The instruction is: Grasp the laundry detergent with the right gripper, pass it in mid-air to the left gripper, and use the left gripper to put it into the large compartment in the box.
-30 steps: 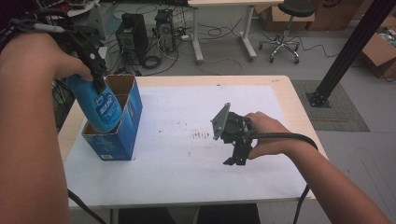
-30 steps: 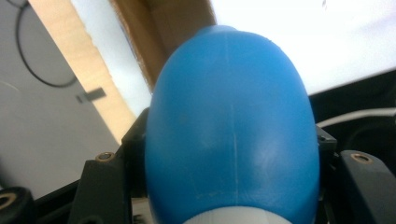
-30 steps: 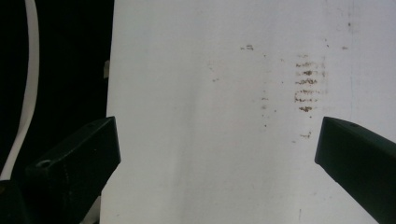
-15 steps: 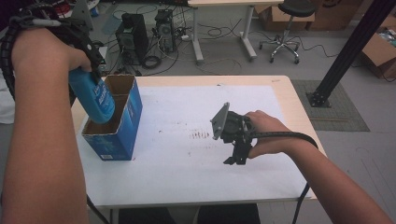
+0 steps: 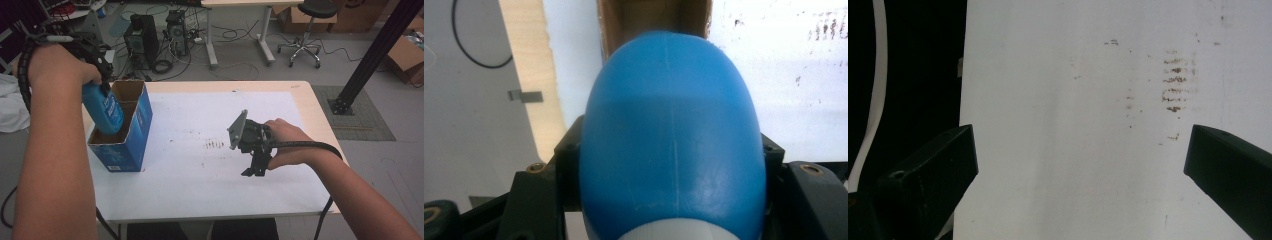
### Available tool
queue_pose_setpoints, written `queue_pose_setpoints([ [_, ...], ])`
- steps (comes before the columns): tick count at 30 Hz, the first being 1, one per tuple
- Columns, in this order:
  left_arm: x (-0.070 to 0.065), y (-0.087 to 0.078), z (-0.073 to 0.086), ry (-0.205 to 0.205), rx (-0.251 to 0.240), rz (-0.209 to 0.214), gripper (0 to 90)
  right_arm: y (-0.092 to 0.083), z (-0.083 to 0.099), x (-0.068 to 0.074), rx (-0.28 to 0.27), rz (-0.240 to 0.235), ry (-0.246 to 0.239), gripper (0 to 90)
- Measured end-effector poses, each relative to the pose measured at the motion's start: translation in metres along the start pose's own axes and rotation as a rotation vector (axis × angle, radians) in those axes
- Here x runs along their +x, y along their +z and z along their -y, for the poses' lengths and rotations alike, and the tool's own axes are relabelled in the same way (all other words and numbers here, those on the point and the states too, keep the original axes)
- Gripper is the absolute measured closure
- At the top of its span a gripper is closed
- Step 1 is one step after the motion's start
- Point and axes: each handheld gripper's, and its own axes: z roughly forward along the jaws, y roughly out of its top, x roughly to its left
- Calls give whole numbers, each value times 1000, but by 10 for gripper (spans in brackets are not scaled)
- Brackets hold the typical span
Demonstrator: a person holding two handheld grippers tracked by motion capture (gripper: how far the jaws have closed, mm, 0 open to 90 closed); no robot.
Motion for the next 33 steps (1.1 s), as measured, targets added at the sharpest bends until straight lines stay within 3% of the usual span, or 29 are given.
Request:
queue_pose_setpoints([
  [17, 2, 65, -13, 11, 50, 10, 390, 1, 2, 1, 3, -3, 9, 8],
  [33, -2, 106, -24, 23, 82, 1, 390, 5, 6, 1, 27, -20, 15, 6],
])
